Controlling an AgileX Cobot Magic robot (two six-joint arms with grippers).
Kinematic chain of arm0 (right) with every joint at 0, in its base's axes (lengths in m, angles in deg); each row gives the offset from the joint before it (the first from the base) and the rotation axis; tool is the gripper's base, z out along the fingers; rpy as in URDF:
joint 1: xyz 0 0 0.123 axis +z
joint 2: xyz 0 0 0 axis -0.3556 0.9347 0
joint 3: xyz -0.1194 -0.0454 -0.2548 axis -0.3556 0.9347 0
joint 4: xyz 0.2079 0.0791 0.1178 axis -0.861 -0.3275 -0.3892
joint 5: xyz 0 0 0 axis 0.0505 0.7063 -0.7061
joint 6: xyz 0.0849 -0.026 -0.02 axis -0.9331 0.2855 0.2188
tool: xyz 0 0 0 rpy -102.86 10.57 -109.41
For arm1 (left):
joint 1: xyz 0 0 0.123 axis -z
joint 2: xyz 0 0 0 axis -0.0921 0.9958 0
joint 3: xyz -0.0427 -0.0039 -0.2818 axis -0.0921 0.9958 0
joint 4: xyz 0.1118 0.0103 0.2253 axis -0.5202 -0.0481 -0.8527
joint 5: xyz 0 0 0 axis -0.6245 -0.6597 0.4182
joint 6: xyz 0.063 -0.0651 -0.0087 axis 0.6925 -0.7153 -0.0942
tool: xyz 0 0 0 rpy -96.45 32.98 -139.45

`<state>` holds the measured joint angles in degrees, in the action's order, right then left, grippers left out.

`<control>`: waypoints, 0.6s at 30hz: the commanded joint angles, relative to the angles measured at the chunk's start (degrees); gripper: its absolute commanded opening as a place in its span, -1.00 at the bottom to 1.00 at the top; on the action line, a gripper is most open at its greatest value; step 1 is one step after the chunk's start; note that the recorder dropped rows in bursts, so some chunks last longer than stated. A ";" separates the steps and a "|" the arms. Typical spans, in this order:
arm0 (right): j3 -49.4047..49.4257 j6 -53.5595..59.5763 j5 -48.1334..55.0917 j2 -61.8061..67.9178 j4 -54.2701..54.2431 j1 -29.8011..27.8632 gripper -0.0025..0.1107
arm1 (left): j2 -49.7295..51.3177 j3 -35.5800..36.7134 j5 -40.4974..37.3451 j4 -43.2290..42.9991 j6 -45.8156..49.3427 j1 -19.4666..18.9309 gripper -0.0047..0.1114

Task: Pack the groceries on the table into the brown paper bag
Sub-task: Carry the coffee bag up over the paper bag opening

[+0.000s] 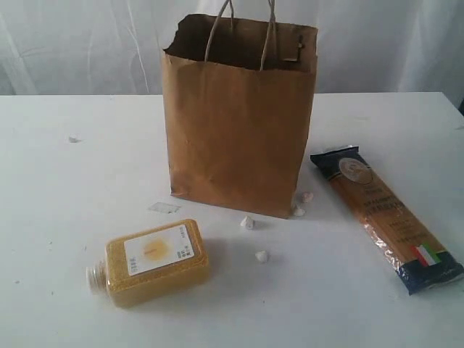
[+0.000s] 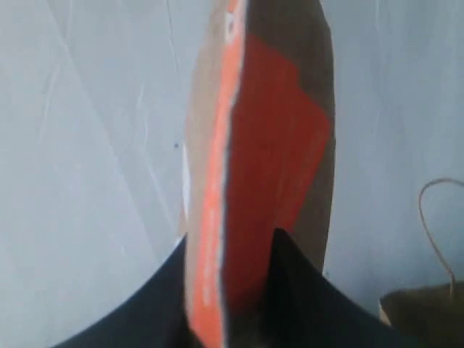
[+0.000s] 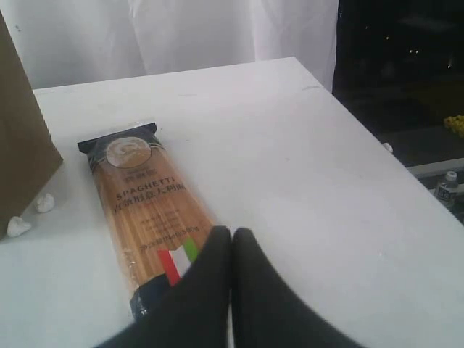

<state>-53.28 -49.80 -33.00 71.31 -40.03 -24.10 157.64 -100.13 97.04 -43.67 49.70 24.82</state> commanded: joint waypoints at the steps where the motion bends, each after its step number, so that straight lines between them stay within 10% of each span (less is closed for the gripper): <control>1: 0.02 -0.12 -0.37 -0.15 0.03 -0.13 -0.96 | 4.55 -0.51 23.91 -30.32 -31.52 0.55 -0.92; 6: 0.02 -0.12 -0.37 -0.15 0.03 -0.13 -0.96 | 11.60 -5.31 29.76 -50.76 -34.44 0.55 -0.92; 18: 0.02 -0.12 -0.37 -0.15 0.03 -0.13 -0.96 | 20.15 -8.88 22.53 -51.13 -40.35 0.55 -0.92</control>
<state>-53.28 -49.80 -33.00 71.31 -40.03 -24.10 178.15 -107.91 115.88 -95.10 10.37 25.33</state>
